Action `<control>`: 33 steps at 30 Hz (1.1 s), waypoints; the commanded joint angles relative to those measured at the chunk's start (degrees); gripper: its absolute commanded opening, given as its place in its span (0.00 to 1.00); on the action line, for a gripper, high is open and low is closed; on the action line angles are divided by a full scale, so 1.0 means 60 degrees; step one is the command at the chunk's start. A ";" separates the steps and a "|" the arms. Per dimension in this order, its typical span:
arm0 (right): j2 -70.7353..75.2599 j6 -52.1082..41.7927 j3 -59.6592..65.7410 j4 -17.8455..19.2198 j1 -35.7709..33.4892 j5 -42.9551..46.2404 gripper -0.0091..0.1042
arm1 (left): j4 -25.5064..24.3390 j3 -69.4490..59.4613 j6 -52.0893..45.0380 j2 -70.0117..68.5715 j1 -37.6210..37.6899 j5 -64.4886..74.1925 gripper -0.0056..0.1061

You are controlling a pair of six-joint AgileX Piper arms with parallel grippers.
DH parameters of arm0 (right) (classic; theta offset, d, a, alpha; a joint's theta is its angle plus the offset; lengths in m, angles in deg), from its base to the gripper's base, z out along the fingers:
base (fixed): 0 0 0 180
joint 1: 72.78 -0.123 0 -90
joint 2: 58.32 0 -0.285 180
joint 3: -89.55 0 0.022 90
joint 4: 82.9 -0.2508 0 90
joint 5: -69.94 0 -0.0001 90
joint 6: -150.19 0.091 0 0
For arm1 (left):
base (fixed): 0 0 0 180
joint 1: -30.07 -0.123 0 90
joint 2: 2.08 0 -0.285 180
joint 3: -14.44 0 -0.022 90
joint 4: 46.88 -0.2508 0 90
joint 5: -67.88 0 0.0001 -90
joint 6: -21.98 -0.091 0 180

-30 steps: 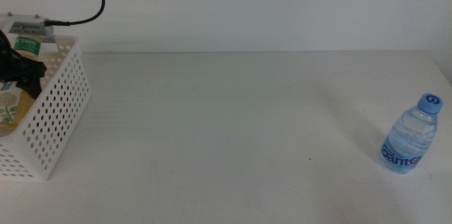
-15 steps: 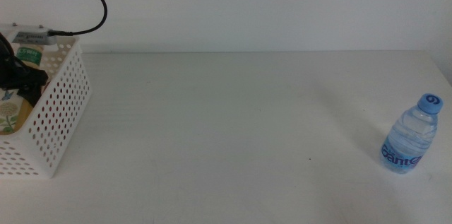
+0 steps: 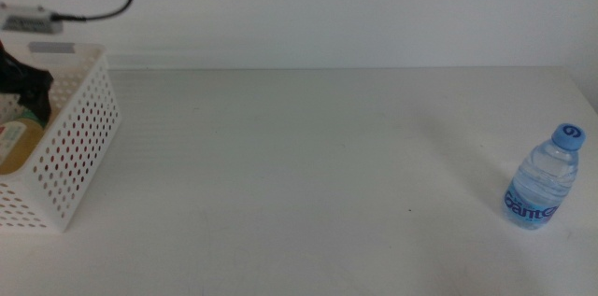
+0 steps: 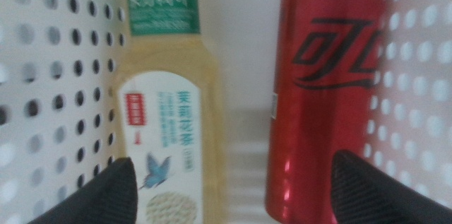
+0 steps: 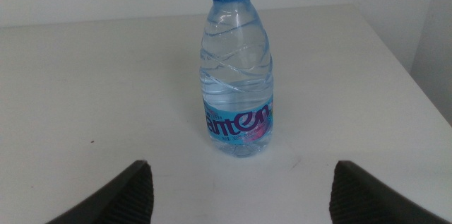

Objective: Use arms to grab the bottles and put them into the dustbin to the left of the table.

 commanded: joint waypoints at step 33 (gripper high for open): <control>0.0264 -0.0054 -0.0071 0.0037 0.0051 0.0707 0.66 | 0.3170 -0.5162 -0.0971 -0.8586 0.3676 -0.2768 0.86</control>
